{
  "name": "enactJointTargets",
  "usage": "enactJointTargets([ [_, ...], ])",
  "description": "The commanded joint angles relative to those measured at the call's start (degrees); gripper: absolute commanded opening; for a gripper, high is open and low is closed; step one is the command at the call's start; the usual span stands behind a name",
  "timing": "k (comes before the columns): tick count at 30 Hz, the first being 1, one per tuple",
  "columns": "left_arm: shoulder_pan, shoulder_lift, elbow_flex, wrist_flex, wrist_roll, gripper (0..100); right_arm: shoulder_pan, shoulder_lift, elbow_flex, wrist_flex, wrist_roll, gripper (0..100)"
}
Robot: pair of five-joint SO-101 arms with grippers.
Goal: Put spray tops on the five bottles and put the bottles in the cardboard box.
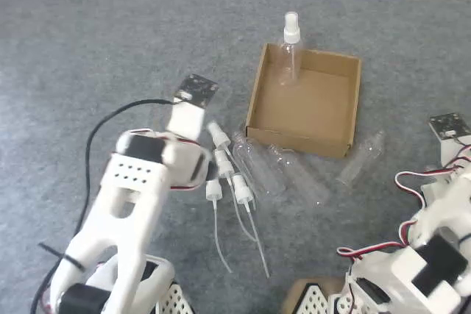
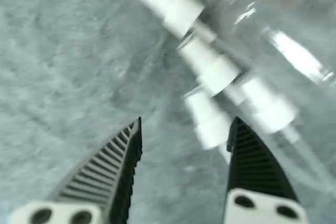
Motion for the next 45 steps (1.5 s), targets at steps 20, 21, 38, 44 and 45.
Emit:
enactJointTargets([
  [20, 3.1, 7.6, 4.6, -11.3, 4.1, 21, 1.6, -0.5, -3.0, 0.6, 0.7, 4.3],
  [21, 3.2, 9.4, 4.1, -11.9, 4.1, 21, 1.6, -0.5, -3.0, 0.6, 0.7, 4.3],
  [38, 1.1, 21.3, 0.3, -12.3, 0.8, 13, 1.5, -0.5, -3.0, 0.6, 0.7, 4.3],
  [44, 1.3, 20.0, 0.3, -12.3, -0.4, 9, 1.5, -0.5, -3.0, 0.6, 0.7, 4.2],
  [45, 1.3, 20.0, 0.3, -12.4, -0.4, 9, 1.5, -0.5, -3.0, 0.6, 0.7, 4.2],
])
